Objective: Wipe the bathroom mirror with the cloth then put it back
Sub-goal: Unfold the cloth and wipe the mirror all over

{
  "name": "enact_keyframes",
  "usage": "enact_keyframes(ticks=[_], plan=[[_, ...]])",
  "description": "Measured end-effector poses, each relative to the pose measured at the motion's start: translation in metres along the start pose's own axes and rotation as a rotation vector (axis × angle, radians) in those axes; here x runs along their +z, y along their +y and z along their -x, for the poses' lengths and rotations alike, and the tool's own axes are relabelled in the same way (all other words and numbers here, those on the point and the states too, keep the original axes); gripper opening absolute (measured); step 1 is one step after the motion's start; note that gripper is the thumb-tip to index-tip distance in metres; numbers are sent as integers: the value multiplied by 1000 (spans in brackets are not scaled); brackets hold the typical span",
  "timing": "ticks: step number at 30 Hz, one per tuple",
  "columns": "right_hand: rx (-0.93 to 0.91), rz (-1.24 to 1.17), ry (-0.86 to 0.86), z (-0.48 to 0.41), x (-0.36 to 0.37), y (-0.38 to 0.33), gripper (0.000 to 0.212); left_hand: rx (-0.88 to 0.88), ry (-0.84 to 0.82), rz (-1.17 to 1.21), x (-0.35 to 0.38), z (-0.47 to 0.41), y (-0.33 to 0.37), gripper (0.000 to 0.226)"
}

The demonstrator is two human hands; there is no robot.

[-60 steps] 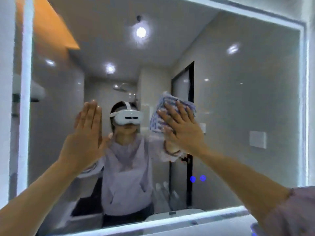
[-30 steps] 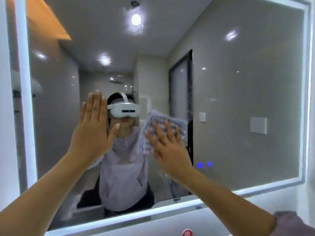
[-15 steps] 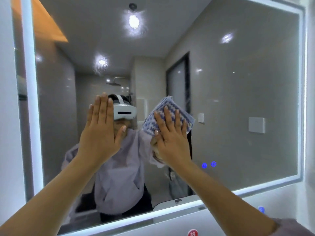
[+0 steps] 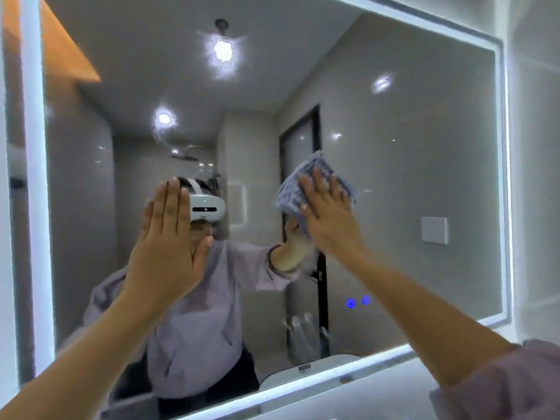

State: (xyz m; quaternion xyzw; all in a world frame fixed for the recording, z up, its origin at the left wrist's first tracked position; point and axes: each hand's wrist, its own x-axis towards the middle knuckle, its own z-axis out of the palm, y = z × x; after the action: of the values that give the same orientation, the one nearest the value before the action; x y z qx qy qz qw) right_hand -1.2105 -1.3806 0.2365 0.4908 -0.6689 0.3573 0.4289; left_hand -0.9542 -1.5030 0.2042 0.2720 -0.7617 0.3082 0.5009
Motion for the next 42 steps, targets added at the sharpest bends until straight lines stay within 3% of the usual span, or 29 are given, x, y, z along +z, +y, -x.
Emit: enact_keyframes(ticks=[4,9,13,15,19,21,24,30,34,42], plan=[[231,-134,45,-13,-4,-3,53,3,29,6,0,0,1,78],[-276,67,-100,80,20,-36,56,-6,27,14,0,0,3,79],[-509,106,-165,79,15,-9,51,-13,-6,11,-3,0,5,79],[-446,85,-146,57,10,1,51,-13,-21,-1,-6,0,6,79],[-25,10,-65,-17,-10,29,56,-22,-74,-23,-15,0,9,80],[57,7,-39,-41,-20,41,53,-29,-84,-27,-18,-2,12,79],[27,-47,-36,-28,-19,33,54,-47,-95,-55,-25,-5,18,77],[-435,59,-136,85,4,36,59,-111,-35,-73,-27,-4,41,75],[-618,136,-220,86,3,61,57,-81,-73,-102,-21,7,69,71],[-286,99,-80,-28,-39,118,68,-28,-186,-105,-10,46,66,66]])
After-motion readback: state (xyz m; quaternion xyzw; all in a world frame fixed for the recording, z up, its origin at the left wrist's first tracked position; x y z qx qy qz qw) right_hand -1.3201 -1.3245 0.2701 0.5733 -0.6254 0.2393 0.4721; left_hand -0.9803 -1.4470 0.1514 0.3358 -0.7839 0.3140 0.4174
